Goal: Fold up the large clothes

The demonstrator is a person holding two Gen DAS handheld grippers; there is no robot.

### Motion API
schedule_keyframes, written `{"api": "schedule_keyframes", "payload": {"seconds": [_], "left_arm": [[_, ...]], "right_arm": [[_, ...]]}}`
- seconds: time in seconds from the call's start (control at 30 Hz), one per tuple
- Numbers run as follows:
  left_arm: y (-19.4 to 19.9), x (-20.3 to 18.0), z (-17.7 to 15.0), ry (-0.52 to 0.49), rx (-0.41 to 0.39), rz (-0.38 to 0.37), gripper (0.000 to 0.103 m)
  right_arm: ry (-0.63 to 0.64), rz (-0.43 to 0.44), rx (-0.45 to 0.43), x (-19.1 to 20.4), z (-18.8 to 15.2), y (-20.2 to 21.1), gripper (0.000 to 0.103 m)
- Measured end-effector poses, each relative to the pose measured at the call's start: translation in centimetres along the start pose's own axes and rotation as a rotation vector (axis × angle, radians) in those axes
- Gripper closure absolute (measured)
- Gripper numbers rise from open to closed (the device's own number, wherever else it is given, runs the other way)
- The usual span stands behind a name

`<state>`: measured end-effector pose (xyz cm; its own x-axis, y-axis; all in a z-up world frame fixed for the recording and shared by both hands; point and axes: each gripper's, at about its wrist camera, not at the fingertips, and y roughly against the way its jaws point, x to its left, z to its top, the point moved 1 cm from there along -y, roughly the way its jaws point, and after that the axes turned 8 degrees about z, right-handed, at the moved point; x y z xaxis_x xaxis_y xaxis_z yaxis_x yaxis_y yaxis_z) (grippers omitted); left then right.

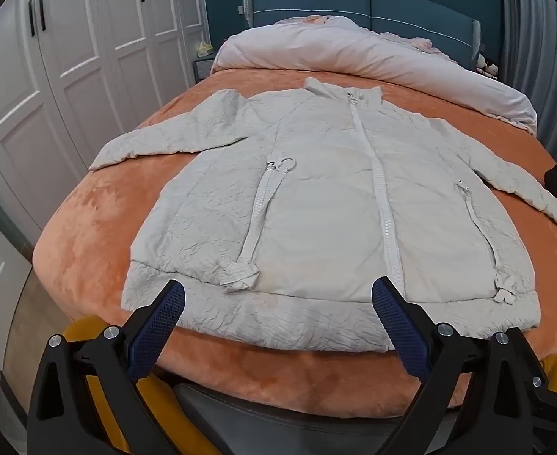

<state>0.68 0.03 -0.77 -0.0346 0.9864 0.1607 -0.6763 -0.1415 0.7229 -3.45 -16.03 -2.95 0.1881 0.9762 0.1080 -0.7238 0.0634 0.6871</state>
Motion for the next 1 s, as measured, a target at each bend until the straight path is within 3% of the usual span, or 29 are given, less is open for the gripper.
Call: {"api": "schedule_keyframes", "payload": {"seconds": [0.23,0.6,1.0], "left_arm": [[0.2,-0.3,-0.4,0.008,0.014,0.020,0.006],[1.4,-1.0,0.4,-0.044,0.042,-0.043,0.006],[2.9,-1.6,0.5,-0.073,0.047,-0.037,0.006]], "right_arm": [[-0.012,-0.004,0.010,-0.1,0.1,0.2,0.005],[-0.063,-0.021,0.042,-1.9,0.1,1.4,0.005],[-0.063,-0.038,0.036,-1.7,0.3,2.6,0.005]]}}
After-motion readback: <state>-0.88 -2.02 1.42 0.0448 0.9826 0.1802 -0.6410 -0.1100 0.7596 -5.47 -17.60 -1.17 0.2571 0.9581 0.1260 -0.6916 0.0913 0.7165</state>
